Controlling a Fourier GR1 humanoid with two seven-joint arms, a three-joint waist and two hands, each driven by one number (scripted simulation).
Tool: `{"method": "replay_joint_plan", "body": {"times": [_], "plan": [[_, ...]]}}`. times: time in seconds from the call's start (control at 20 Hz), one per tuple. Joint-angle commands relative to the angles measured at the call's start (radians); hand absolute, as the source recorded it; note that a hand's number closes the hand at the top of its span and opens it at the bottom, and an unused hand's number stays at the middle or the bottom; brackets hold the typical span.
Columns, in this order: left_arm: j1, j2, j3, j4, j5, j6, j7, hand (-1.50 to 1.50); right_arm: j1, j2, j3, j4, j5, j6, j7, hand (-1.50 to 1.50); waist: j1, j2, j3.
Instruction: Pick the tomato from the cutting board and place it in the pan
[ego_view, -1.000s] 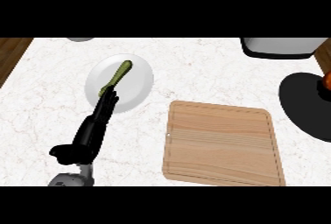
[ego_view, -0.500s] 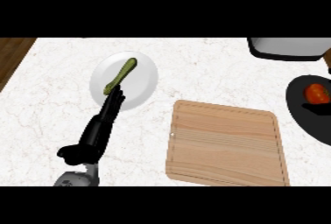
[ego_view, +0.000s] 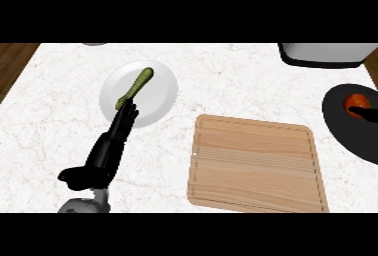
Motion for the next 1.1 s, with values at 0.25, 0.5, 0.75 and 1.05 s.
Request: {"method": "replay_joint_plan", "body": {"times": [0.25, 0.5, 0.75, 1.05], "plan": [[0.008, 0.006, 0.026, -0.011, 0.007, 0.008, 0.007, 0.00, 0.094, -0.135, -0.128, 0.073, -0.158, 0.332, -0.113, -1.50, -0.026, -0.007, -0.001], [0.023, 0.015, 0.024, -0.013, 0.007, -0.003, 0.011, 0.00, 0.164, -0.188, -0.129, 0.082, -0.186, 0.572, -0.181, -1.50, -0.030, -0.011, -0.002], [0.032, -0.019, -0.002, 0.005, -0.025, 0.026, -0.008, 0.00, 0.250, -0.181, -0.098, 0.061, -0.186, 0.660, -0.284, -1.50, -0.033, -0.013, -0.002], [0.087, 0.000, 0.001, -0.035, -0.020, 0.010, -0.011, 0.00, 0.339, -0.188, -0.067, 0.017, -0.195, 0.683, -0.368, -1.50, -0.040, -0.018, -0.004]]}}
